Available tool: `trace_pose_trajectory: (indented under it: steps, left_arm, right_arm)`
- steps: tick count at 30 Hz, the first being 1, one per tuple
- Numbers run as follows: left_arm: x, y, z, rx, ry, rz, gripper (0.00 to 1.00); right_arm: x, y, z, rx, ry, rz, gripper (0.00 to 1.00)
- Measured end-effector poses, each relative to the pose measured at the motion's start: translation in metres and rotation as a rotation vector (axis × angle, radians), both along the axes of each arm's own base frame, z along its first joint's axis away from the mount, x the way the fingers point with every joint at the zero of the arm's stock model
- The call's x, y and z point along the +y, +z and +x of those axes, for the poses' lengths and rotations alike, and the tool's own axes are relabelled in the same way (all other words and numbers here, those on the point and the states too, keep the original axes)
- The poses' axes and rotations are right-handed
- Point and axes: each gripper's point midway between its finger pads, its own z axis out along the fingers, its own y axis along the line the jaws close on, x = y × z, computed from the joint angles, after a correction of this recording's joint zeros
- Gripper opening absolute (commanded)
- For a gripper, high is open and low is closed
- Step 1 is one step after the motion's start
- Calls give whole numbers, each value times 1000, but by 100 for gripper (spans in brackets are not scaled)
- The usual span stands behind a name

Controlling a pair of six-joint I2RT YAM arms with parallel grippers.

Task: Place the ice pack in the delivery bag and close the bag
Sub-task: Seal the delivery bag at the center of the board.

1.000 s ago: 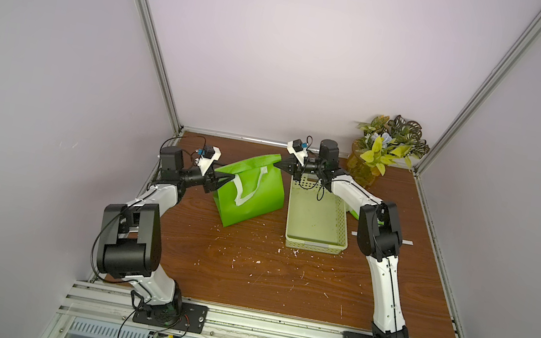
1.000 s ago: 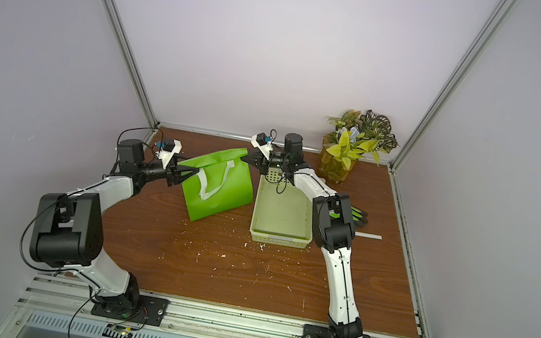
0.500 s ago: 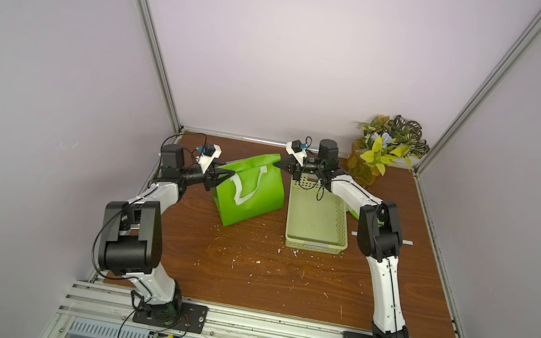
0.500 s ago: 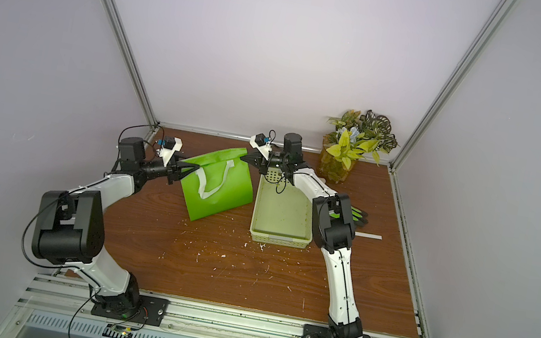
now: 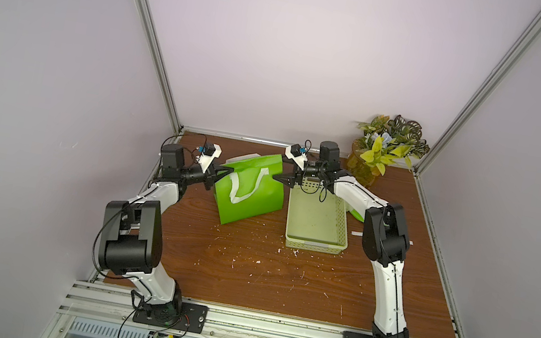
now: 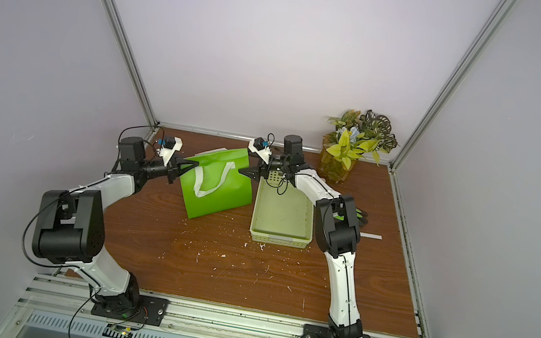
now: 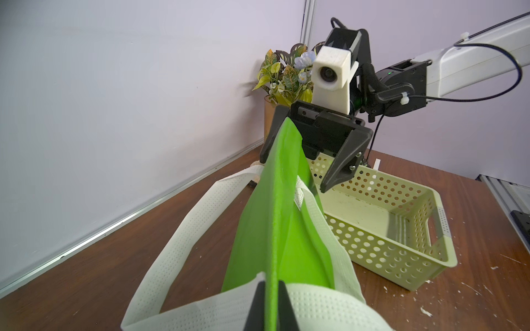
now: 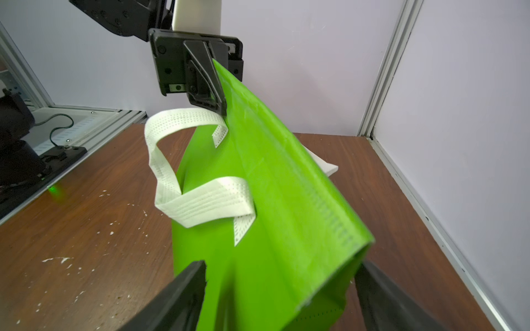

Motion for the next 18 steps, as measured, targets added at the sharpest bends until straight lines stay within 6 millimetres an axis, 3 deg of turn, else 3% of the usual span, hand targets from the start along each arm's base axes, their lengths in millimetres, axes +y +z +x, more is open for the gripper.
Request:
trace_pose_trajectory:
  steps: [8, 14, 18]
  left_arm:
    - [-1, 0, -1, -22, 1, 15, 0]
    - [-1, 0, -1, -28, 1, 21, 0]
    - [-1, 0, -1, -32, 1, 24, 0]
  right_arm:
    - [3, 31, 2, 3, 8, 59, 92]
    - [10, 62, 9, -33, 23, 104, 77]
    - [15, 60, 13, -27, 37, 102, 76]
